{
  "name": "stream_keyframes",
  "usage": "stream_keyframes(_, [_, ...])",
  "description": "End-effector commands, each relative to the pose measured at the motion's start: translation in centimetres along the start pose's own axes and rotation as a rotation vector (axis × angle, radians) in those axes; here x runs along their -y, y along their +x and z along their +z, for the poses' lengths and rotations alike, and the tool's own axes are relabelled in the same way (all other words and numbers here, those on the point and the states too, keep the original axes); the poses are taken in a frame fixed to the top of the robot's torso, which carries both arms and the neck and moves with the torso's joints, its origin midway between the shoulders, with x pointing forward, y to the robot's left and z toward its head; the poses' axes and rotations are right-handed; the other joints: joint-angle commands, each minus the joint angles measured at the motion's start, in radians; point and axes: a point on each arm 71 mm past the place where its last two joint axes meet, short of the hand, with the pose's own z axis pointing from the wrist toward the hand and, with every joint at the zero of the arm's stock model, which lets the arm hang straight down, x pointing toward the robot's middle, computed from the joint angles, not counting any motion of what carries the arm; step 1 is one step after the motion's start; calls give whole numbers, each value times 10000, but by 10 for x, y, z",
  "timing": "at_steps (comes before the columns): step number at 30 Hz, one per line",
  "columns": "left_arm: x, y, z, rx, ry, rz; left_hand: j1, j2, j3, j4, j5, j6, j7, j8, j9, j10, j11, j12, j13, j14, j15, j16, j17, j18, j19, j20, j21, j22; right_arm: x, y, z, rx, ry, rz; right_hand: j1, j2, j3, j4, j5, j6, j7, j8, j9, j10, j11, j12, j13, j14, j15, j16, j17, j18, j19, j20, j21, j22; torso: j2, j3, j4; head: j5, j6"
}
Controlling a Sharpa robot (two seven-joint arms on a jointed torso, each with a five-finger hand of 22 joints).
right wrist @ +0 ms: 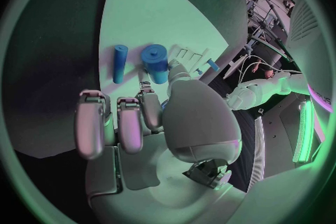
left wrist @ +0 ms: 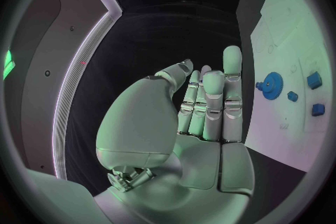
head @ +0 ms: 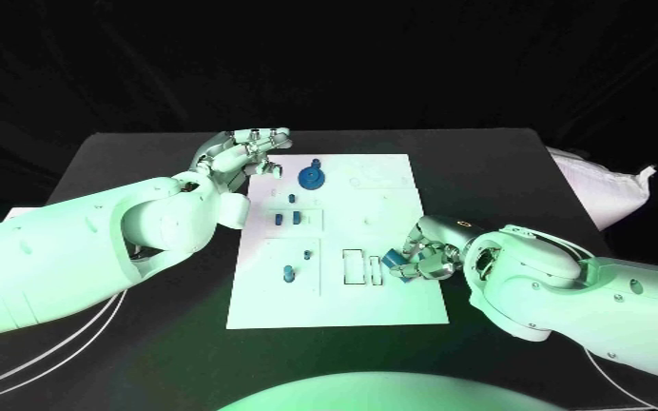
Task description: Assemble the parts on the task board
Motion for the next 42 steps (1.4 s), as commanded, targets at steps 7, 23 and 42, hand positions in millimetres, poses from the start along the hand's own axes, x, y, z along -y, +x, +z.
stream_keyframes(7, [0,2,-1,-229,47,-50,91,38,7,-51,43,-97,-2,58,-7,-107,-12,77,-8,-67,21,13,-21,100,-68,-4,-76,-33,-1,8,5,-83,-6,-545,516,333,-54,-150,103,195,-107,198,97,74,-54,104,350,816,-9,65,1454,-109,126,31,86,37,-5,-2,-6,31,-31])
stream_keyframes(23, [-1,3,0,-255,21,-67,91,38,7,-51,43,-97,-2,58,-7,-107,-12,77,-8,-67,21,13,-21,100,-68,-4,-76,-33,-17,-7,-8,1217,-474,1885,481,1069,-33,160,1222,781,-368,410,413,305,-287,264,650,840,-206,114,1572,-142,196,-150,189,202,-13,-10,8,9,-5])
stream_keyframes(42, [-2,6,-1,-307,5,-89,93,45,7,-54,43,-99,-2,67,-6,-124,-11,92,-9,-74,22,15,-28,102,-76,-2,-94,-44,-47,13,7,-753,-658,1562,-115,1194,-413,311,1140,923,-428,433,619,316,-335,138,636,842,-247,114,1582,-143,199,-192,187,208,-2,-18,-4,129,-51])
